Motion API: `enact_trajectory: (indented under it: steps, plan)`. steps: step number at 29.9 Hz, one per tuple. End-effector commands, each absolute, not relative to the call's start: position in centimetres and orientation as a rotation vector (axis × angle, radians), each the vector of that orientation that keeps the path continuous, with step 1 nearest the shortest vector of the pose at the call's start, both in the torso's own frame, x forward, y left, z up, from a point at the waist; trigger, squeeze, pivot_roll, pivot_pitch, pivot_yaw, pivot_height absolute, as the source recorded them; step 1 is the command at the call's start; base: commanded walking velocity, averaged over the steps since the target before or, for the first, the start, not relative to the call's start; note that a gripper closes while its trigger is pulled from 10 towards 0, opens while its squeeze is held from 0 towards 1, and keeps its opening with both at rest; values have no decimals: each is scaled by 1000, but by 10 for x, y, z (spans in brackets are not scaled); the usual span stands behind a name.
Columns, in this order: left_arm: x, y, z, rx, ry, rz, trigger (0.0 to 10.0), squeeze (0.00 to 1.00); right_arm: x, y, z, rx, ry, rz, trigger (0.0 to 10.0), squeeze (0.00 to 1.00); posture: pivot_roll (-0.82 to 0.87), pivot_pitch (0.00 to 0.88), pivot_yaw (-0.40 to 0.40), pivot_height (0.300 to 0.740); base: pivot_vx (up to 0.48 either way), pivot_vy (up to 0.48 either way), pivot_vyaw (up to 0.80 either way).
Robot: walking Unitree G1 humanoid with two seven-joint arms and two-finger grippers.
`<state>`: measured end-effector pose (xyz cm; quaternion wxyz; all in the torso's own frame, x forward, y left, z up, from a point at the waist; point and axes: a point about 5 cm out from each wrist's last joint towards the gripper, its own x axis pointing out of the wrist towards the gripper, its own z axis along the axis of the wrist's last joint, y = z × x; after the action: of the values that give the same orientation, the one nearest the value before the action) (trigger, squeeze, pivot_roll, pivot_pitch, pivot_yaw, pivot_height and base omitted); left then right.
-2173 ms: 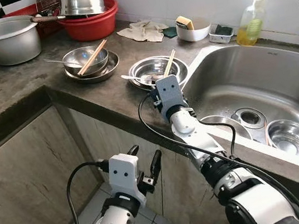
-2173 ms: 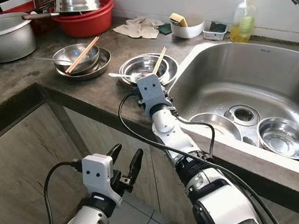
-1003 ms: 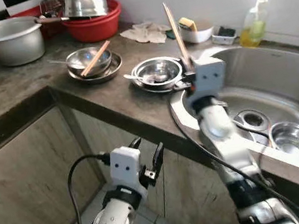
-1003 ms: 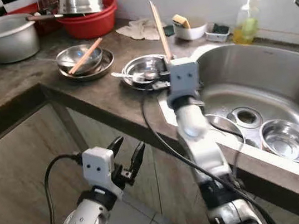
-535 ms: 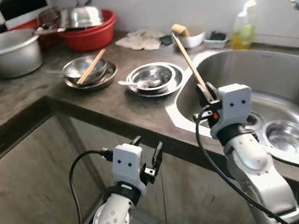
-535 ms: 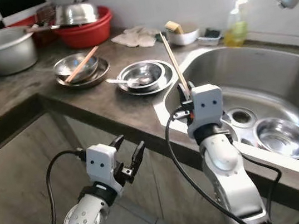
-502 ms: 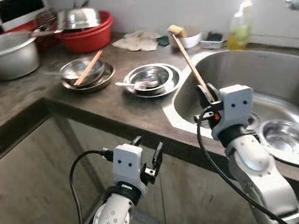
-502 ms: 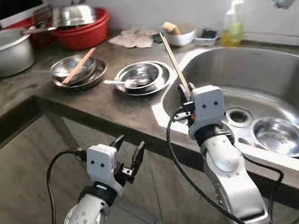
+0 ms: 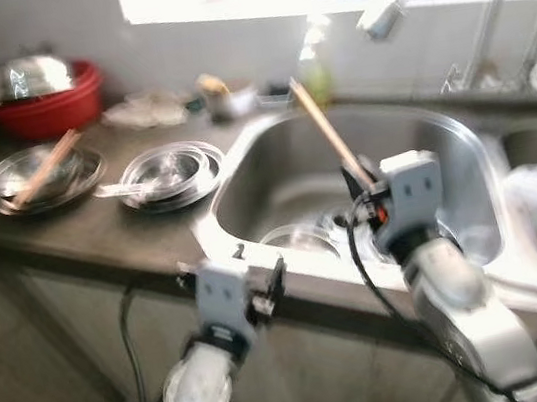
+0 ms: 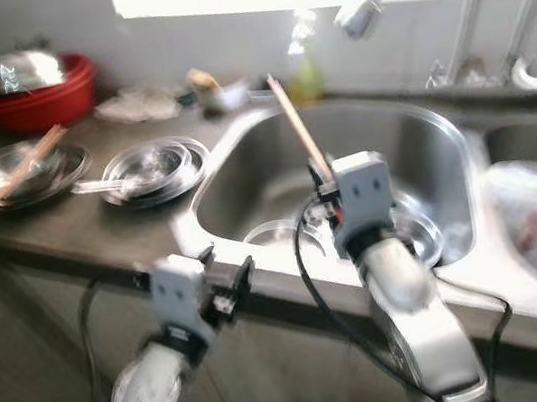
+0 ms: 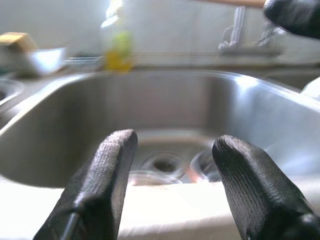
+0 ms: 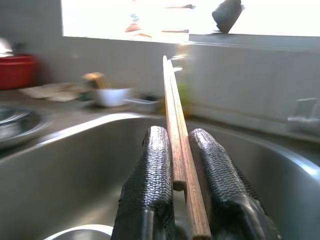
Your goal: Kitchen organization
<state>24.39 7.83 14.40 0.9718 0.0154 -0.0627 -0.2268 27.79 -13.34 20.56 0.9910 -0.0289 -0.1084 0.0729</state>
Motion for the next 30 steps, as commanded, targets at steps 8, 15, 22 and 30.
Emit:
enact_trajectory:
  steps: [8,15,22,30]
  plan:
    - [245,86,141,40,-117,-415,10000,0,299,-127,208,-138,-110,262,10000,0,72,4,-45,740,0,0,0]
    - [242,84,140,40,-111,-421,10000,0,326,-135,191,-181,91,269,10000,0,77,8,-54,740,0,0,0]
    - [238,85,141,43,-106,-415,10000,0,356,-141,182,-228,207,266,10000,0,98,34,-70,740,0,0,0]
    - [228,86,139,42,-86,-408,10000,0,380,-137,163,-241,393,331,10000,0,117,80,-77,740,0,0,0]
